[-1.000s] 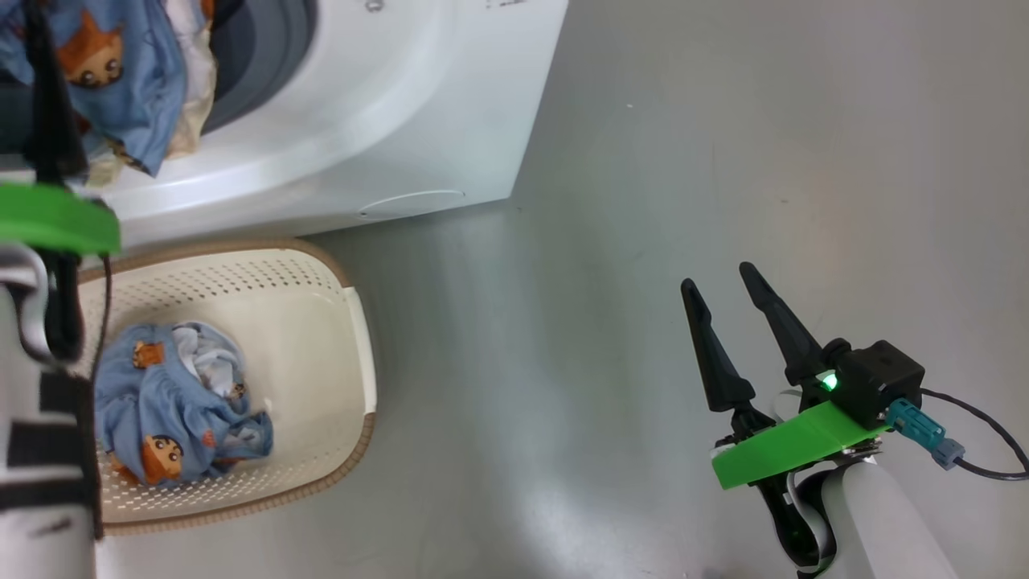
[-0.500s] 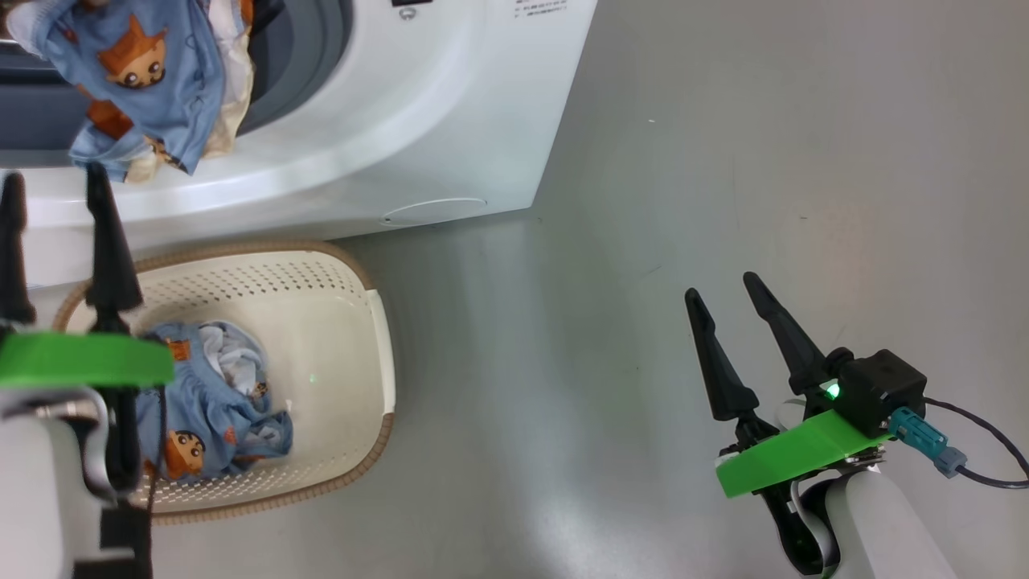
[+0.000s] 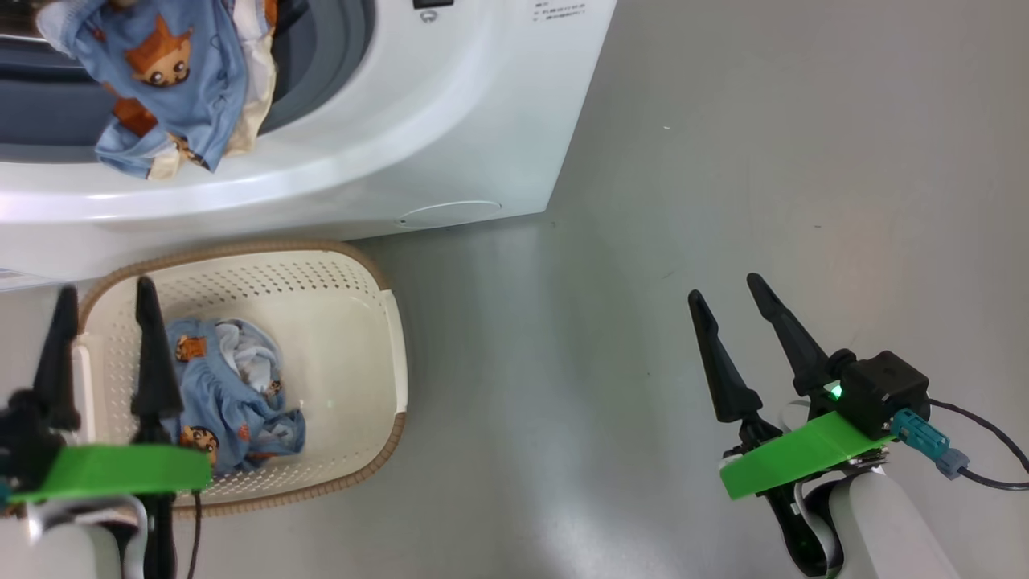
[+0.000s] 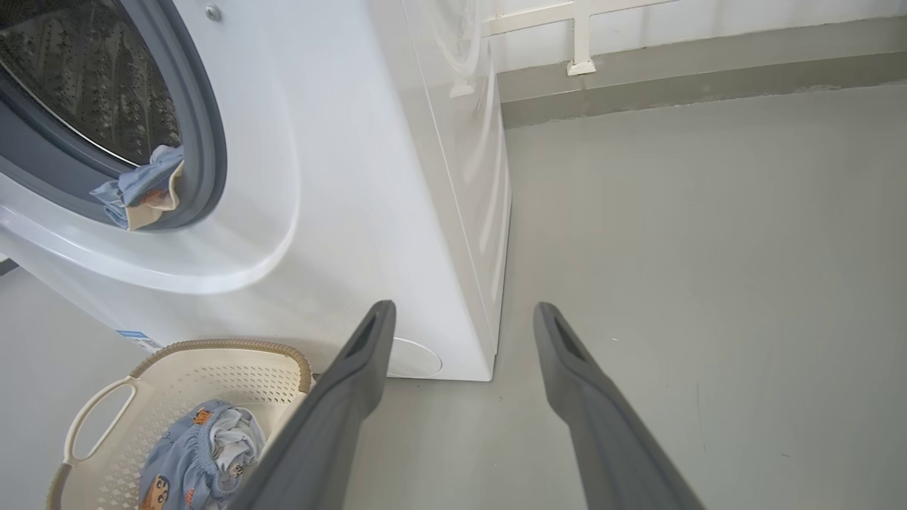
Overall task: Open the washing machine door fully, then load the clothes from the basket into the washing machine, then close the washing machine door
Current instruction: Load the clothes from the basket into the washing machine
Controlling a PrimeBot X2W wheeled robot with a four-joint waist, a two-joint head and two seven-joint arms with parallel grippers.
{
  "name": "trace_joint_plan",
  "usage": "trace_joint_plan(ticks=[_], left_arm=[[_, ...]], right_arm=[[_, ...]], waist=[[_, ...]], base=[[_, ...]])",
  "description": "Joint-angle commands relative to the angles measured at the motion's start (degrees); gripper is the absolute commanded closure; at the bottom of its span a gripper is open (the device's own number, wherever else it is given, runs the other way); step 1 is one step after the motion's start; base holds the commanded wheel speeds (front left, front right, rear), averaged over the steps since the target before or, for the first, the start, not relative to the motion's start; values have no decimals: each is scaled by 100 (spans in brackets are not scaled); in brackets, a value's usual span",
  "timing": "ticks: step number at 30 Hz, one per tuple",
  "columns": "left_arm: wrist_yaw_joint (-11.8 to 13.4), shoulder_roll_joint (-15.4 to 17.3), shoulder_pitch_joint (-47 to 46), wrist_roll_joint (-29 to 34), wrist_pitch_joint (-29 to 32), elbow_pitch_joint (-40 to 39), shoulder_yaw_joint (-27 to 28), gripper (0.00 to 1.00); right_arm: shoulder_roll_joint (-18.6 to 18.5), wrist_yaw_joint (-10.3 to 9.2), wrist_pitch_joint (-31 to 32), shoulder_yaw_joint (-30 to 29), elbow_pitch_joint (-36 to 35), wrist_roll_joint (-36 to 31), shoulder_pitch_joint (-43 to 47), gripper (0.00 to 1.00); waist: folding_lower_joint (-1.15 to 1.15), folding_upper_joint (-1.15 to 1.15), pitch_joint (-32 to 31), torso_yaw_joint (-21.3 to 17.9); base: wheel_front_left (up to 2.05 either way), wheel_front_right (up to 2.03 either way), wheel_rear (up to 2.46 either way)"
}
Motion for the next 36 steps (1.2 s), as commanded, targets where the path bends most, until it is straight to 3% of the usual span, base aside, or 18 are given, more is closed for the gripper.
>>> trace_joint_plan(ticks=[1, 11, 26, 36], left_arm=[[38, 74, 241, 52, -13, -205, 160, 0], [168, 30, 820, -14, -13, -266, 88, 0], [632, 25, 1522, -362, -13, -458, -352, 0], [638, 25, 1153, -344, -13, -453, -438, 0]], right_arm=[[-23, 9, -27, 123, -132, -69, 204, 0], [-59, 9, -27, 184, -112, -57, 186, 0], [-103, 9, -27, 233, -68, -45, 240, 0], [-101, 9, -27, 190, -37, -1, 240, 0]], waist=[[0, 0, -21, 18], [0, 0, -95, 14], [0, 0, -313, -5], [0, 0, -304, 29]], base=[[0, 0, 0], [0, 0, 0], [0, 0, 0], [0, 0, 0]])
